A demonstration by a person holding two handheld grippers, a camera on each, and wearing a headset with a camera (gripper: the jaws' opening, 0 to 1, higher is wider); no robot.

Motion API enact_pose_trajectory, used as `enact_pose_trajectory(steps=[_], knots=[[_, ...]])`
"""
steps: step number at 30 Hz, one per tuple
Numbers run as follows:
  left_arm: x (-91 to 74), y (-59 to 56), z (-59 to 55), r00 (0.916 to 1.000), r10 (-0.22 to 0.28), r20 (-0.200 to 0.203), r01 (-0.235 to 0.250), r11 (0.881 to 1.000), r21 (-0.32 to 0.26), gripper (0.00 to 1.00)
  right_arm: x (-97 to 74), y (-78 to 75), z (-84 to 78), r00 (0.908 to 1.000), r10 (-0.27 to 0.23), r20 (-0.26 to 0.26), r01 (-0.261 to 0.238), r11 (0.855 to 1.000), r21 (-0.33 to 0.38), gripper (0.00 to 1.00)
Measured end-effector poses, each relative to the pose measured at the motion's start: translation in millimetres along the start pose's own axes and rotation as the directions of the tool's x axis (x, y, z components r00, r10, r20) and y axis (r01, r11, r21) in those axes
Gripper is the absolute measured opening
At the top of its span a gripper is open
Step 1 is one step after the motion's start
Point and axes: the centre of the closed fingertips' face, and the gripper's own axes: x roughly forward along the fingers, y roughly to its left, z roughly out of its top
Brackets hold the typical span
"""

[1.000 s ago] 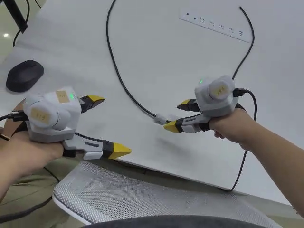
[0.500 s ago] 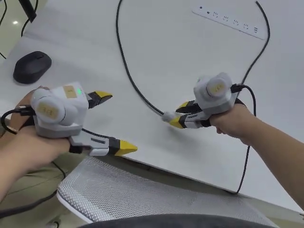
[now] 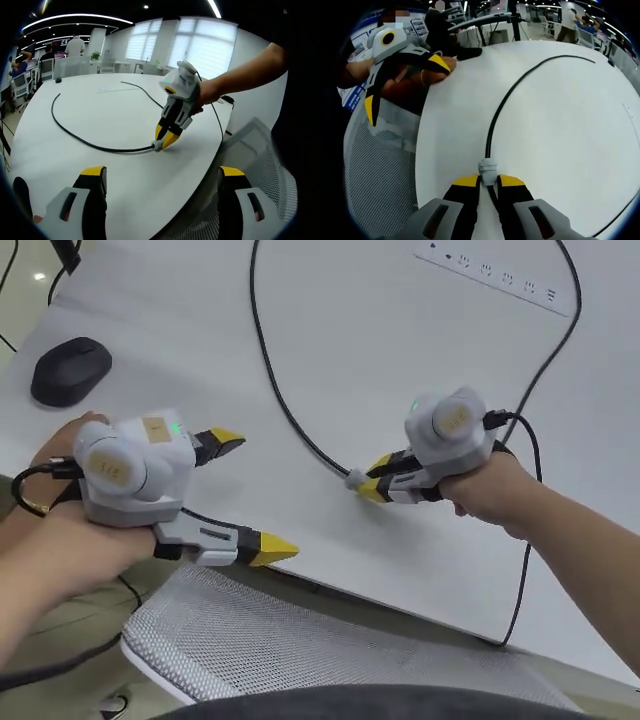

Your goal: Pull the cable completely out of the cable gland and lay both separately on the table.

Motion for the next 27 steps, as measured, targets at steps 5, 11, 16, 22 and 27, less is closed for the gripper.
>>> enact_pose_trajectory(steps=[5,11,16,22,27], knots=[[1.0,-2.4,-1.0,1.0000,-0.004,-0.005,0.004,1.000,-0.001,0.91,0.3,-1.0,0.4,0.9998,-0.018,-0.010,0.018,0.999,-0.047,0.08],[3.1,-3.7,4.6,1.0000,-0.008,-0.003,0.008,1.000,0.009,0.91,-5.4,2.4,3.1,0.9994,-0.032,-0.012,0.031,0.999,-0.032,0.07],[6.0,-5.4,12.6,0.9999,-0.016,0.001,0.016,1.000,0.023,0.91,-17.0,8.5,7.9,0.9997,-0.023,-0.004,0.023,0.999,-0.039,0.07],[13.9,-9.9,25.5,0.9992,-0.040,0.000,0.040,0.997,0.062,0.90,-33.7,18.8,14.2,0.9999,-0.012,0.005,0.012,0.998,-0.064,0.07],[22.9,-15.9,39.6,0.9977,-0.068,0.008,0.067,0.994,0.083,0.89,-46.7,26.1,17.2,0.9999,-0.002,0.010,0.003,0.996,-0.088,0.06]])
